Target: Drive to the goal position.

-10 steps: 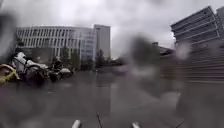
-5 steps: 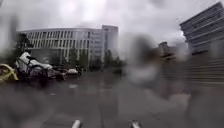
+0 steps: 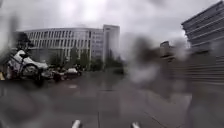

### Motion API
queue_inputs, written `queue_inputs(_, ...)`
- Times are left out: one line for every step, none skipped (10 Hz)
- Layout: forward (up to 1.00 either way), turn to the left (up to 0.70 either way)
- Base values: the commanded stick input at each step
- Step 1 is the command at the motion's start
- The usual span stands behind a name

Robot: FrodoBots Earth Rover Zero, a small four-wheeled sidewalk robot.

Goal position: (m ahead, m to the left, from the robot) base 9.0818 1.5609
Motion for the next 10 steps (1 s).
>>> queue_inputs(0.70, 0.01)
queue_inputs(0.70, 0.00)
queue_inputs(0.70, 0.02)
queue_inputs(0.70, 0.02)
queue_inputs(0.70, 0.00)
queue_inputs(0.70, 0.00)
queue_inputs(0.70, 0.00)
queue_inputs(0.70, 0.02)
queue_inputs(0.70, 0.02)
queue_inputs(0.70, 0.00)
